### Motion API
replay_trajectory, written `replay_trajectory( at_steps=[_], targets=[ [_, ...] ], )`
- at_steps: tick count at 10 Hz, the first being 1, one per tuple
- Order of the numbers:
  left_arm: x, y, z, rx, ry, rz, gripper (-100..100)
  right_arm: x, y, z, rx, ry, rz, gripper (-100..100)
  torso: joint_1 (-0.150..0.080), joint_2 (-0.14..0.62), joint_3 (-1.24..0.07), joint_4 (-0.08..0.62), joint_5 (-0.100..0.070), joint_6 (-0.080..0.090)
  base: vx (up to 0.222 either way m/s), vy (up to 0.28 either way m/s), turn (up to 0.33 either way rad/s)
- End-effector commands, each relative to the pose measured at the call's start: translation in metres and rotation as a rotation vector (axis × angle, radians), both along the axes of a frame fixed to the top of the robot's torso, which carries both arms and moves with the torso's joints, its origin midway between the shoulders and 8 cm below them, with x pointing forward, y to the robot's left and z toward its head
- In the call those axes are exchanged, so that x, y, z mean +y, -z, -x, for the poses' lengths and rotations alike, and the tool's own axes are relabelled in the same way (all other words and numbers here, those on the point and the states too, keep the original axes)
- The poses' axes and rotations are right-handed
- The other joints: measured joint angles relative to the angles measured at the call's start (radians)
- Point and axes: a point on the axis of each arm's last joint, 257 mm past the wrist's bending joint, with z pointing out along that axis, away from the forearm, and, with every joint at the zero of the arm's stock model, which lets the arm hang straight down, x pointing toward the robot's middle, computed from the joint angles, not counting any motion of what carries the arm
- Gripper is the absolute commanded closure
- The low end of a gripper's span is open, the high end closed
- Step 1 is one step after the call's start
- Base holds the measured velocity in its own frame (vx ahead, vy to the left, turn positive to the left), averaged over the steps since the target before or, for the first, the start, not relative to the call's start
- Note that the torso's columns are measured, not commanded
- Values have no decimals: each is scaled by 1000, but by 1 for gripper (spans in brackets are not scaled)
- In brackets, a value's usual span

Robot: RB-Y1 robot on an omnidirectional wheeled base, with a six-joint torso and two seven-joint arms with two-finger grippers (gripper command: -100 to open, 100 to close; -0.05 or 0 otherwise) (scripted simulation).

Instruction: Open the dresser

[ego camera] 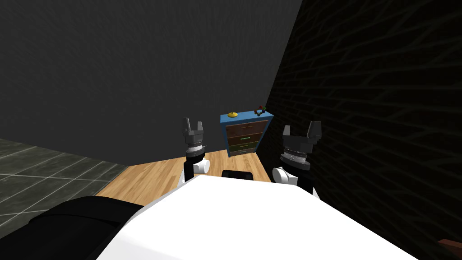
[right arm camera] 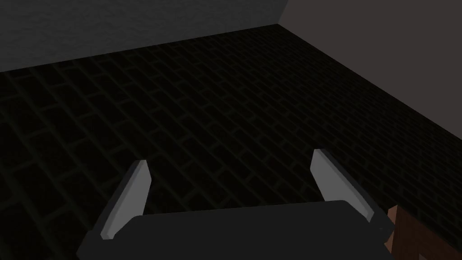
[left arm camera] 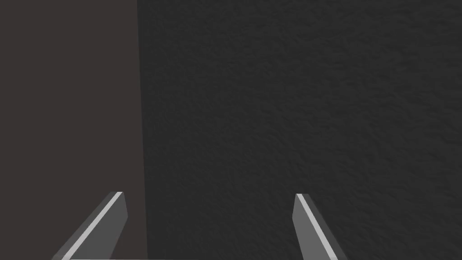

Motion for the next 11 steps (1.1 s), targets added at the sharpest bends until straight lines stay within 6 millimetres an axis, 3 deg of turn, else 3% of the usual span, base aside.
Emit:
replay_trajectory(
  at_steps=[1, 9, 10, 11],
  targets=[
    [0, 0, 0, 0, 0, 0, 0, 0, 0, 0, 0, 0, 0, 0, 0, 40, -82, 41, 0, 0, 0, 0, 0],
    [0, 0, 0, 0, 0, 0, 0, 0, 0, 0, 0, 0, 0, 0, 0, 618, -1234, 617, 0, 0, 0, 0, 0],
    [0, 0, 0, 0, 0, 0, 0, 5, 3, -3, 18, -7, 51, -100, 0, 691, -1382, 691, 0, 0, 5, 5, 39],
    [0, 0, 0, 0, 0, 0, 0, 8, 5, -6, 34, -8, 91, -100, 0, 725, -1451, 724, 0, 0, 0, 9, 56]
  ],
)
